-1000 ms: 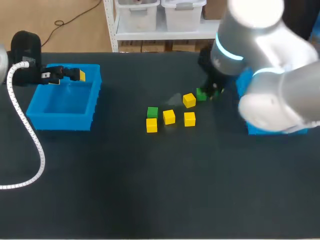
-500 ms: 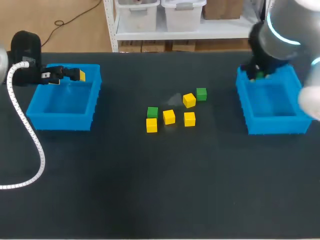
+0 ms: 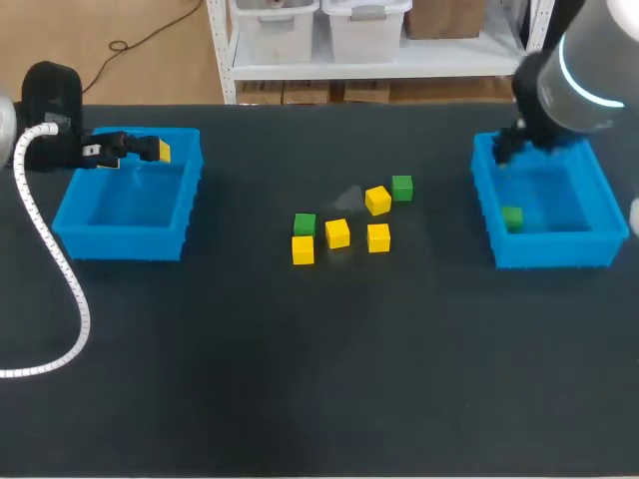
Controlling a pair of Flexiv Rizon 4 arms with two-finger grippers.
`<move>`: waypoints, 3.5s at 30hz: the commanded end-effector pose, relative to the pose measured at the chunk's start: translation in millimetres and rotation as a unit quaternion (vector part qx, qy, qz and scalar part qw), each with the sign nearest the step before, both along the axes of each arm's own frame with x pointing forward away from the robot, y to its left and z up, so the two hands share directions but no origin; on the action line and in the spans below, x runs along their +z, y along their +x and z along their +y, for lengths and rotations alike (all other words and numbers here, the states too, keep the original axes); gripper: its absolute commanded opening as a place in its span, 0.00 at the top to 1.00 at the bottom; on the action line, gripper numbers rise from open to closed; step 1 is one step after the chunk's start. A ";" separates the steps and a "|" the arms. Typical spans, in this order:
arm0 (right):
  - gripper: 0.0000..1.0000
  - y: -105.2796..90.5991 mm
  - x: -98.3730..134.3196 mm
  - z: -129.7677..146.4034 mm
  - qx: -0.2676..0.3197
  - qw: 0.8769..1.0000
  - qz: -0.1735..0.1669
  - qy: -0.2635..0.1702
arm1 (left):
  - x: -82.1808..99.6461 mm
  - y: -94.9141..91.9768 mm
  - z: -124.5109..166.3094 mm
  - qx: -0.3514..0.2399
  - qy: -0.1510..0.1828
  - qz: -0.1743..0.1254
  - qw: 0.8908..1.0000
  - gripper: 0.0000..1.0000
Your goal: Put the green cubes in the right bin and the yellow cubes in the left bin.
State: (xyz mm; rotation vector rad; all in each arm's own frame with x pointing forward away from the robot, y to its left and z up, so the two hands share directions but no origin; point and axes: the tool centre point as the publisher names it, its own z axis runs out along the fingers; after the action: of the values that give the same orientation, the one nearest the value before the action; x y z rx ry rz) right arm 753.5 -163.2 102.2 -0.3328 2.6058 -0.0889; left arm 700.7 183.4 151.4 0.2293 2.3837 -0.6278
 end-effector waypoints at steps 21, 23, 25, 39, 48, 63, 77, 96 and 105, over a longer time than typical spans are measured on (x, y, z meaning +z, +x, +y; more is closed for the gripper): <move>0.00 56.7 -45.7 135.7 0.051 0.996 0.046 0.057 | -1.5 -0.6 1.2 -0.001 -0.003 -0.003 1.000 0.00; 0.00 56.9 -54.5 136.5 0.047 0.996 0.055 0.054 | -1.5 -0.6 1.2 -0.001 -0.003 -0.003 1.000 0.00; 0.00 56.8 -63.3 137.2 0.042 0.996 0.063 0.051 | -1.5 -0.6 1.2 -0.001 -0.003 -0.003 1.000 0.00; 0.00 48.4 -97.8 137.8 0.030 0.994 0.095 0.036 | -1.5 -0.6 1.2 -0.001 -0.003 -0.003 1.000 0.00; 0.00 50.9 -103.1 132.8 0.016 0.995 0.097 0.031 | -1.5 -0.6 1.2 -0.001 -0.003 -0.003 1.000 0.00; 0.00 55.2 -100.5 132.6 0.014 0.996 0.089 0.027 | -1.5 -0.6 1.2 -0.001 -0.003 -0.003 1.000 0.00; 0.00 64.6 -116.2 131.0 0.006 0.994 0.105 0.014 | -1.5 -0.6 1.2 -0.001 -0.003 -0.003 1.000 0.00; 1.00 60.2 -105.6 136.1 0.002 0.994 0.099 0.038 | -1.5 -0.6 1.2 -0.001 -0.003 -0.003 1.000 0.00; 1.00 45.5 -30.5 124.1 0.033 0.998 0.009 0.049 | -1.5 -0.6 1.2 -0.001 -0.003 -0.003 1.000 0.00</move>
State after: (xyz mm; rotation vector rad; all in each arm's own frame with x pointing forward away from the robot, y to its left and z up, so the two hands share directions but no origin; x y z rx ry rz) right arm 830.8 -19.8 40.4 -0.4036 2.6884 0.0598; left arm 700.7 183.4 151.4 0.2292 2.3837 -0.6278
